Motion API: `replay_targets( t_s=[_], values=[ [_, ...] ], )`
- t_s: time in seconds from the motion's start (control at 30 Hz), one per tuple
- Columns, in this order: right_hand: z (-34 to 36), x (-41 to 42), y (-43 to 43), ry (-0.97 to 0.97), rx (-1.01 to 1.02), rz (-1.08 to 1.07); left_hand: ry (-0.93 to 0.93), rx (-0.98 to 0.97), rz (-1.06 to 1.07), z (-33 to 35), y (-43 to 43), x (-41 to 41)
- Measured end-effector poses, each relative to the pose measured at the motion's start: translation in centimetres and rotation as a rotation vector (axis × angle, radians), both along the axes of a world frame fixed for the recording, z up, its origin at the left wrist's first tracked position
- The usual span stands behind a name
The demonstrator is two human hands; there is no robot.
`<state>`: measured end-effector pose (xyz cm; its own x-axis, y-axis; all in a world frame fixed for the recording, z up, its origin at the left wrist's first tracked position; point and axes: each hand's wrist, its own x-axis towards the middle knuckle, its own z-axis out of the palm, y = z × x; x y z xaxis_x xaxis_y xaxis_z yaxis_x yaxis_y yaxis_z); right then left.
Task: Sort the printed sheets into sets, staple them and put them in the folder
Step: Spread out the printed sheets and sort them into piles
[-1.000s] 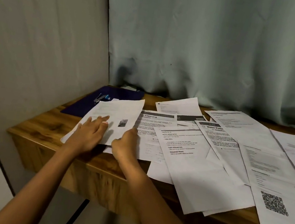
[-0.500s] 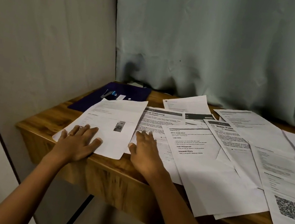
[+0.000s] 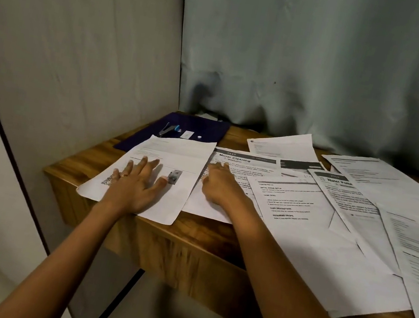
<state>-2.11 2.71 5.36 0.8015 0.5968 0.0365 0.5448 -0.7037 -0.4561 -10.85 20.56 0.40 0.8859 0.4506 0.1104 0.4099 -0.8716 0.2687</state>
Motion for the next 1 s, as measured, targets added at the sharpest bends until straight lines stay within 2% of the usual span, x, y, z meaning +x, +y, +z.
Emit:
replay_targets(
  t_s=[0.13,0.33,0.43,0.53,0.63,0.73,0.87,1.0],
  values=[
    [-0.7,1.2,-0.2,0.023,-0.107,-0.015,0.142,0.087,0.011,-0.4,0.8,0.8],
    [-2.5,0.9,-1.2,0.033,-0.196,-0.009,0.207,0.115,0.015,-0.3,2.3,1.0],
    [-3.0,0.2,-1.4,0.002,-0.187,-0.01,0.192,0.111,0.017,0.0,2.2,1.0],
    [-2.8,-0.9,-2.0,0.048,-0.181,0.019,0.084,0.113,-0.015,0.5,1.1,0.7],
    [-1.6,-2.1,-3.6,0.048,-0.052,0.026,-0.07,0.062,-0.103,1.7,-1.6,0.8],
    [-0.7,-3.0,-7.2,-0.139,-0.032,-0.073,-0.158,-0.004,-0.255,2.4,-5.1,0.5],
    [-1.2,-3.9,-13.5,-0.164,-0.219,-0.165,-0.12,-0.01,-0.437,2.2,-10.2,0.5],
    [-2.7,-3.7,-17.6,-0.087,-0.305,-0.18,0.042,-0.006,-0.523,1.3,-13.7,1.3]
  ],
)
